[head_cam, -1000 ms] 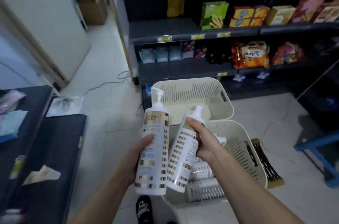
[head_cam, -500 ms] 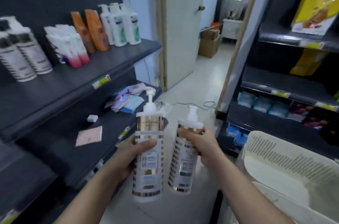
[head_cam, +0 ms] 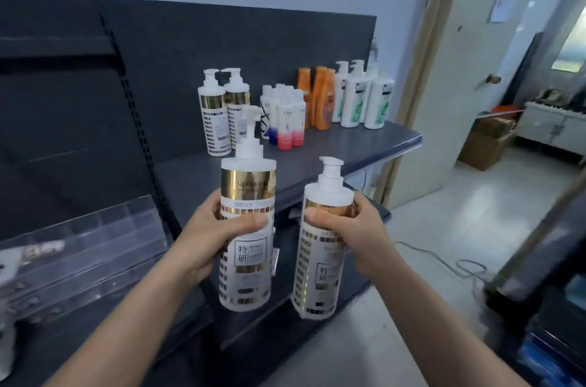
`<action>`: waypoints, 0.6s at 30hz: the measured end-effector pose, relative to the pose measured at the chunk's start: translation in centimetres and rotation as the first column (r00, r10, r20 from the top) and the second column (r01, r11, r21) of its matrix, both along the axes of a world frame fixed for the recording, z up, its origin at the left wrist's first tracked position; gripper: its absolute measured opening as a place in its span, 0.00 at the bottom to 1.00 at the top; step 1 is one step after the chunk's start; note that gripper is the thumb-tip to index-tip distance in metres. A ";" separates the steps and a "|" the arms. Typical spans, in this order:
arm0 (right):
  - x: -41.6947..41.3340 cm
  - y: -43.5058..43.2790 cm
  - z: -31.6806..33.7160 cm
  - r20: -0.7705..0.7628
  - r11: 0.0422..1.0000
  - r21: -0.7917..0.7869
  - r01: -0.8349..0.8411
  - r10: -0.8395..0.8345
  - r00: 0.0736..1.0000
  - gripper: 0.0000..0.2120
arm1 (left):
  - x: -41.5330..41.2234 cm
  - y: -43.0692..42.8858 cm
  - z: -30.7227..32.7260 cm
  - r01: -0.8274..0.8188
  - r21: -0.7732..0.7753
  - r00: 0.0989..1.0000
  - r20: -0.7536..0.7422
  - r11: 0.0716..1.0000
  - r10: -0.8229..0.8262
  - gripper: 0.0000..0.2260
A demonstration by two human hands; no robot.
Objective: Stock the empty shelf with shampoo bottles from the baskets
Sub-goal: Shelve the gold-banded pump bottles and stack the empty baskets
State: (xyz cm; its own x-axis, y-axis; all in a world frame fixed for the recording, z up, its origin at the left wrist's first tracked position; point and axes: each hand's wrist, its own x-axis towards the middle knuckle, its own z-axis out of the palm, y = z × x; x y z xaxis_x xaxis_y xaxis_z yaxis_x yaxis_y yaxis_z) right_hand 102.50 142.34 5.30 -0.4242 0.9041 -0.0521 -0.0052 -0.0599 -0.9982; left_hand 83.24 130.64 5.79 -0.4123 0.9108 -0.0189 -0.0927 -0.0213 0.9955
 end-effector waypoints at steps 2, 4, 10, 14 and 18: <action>-2.9 0.7 1.2 -0.029 1.000 0.016 -0.027 0.027 0.999 0.24 | -2.5 0.3 0.7 -0.043 0.032 0.999 -0.017 0.999 0.043 0.33; -5.5 1.6 2.2 -0.051 0.998 0.032 -0.054 0.055 0.997 0.22 | -4.7 0.6 1.5 -0.092 0.068 0.995 -0.042 0.993 0.095 0.33; -11.7 5.3 4.6 -0.091 0.986 0.088 -0.140 0.148 0.985 0.24 | -9.6 2.8 3.0 -0.263 0.142 0.954 -0.113 0.954 0.279 0.31; -15.4 8.6 5.4 -0.110 0.966 0.138 -0.217 0.233 0.966 0.26 | -12.5 5.1 3.7 -0.349 0.134 0.909 -0.192 0.927 0.370 0.30; -18.7 11.9 5.3 -0.107 0.931 0.173 -0.322 0.343 0.933 0.27 | -14.6 7.7 3.8 -0.415 0.124 0.871 -0.234 0.901 0.433 0.21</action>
State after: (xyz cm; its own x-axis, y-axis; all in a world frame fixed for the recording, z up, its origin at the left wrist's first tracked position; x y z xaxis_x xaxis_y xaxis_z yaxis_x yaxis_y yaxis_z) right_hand 83.79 154.23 10.55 -0.6952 0.7028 0.1507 -0.1440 0.0691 -0.9872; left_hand 68.62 138.31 9.64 -0.7422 0.6425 0.1906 0.1909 -0.0699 0.9791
